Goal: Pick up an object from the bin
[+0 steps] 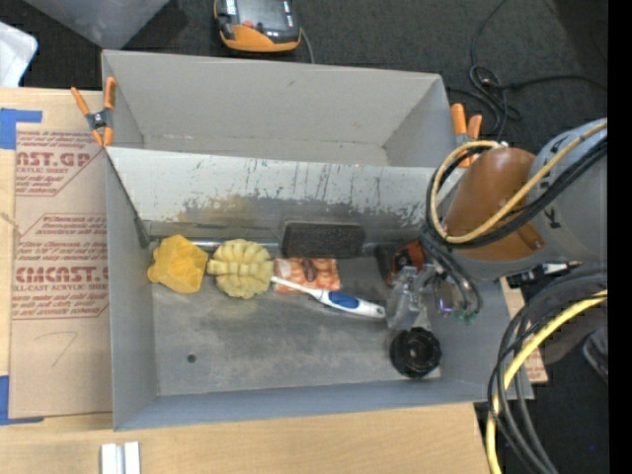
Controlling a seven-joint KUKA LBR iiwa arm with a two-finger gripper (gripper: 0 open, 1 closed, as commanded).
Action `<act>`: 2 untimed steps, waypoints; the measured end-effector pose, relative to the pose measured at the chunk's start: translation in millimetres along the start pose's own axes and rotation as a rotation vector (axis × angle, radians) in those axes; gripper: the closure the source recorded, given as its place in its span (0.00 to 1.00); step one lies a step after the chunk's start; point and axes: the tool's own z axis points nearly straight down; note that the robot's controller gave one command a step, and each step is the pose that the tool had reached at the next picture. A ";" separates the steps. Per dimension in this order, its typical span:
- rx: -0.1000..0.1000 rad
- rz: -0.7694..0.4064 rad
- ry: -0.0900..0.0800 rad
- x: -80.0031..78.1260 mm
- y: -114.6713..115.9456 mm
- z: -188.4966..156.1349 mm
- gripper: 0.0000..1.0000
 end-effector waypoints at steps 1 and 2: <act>0.000 0.068 -0.005 -18.5 2.3 11.5 1.00; 0.000 0.069 -0.005 -18.5 2.3 11.5 1.00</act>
Offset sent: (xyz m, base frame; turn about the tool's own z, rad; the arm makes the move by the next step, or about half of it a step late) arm 0.0000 0.0000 0.0000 0.0000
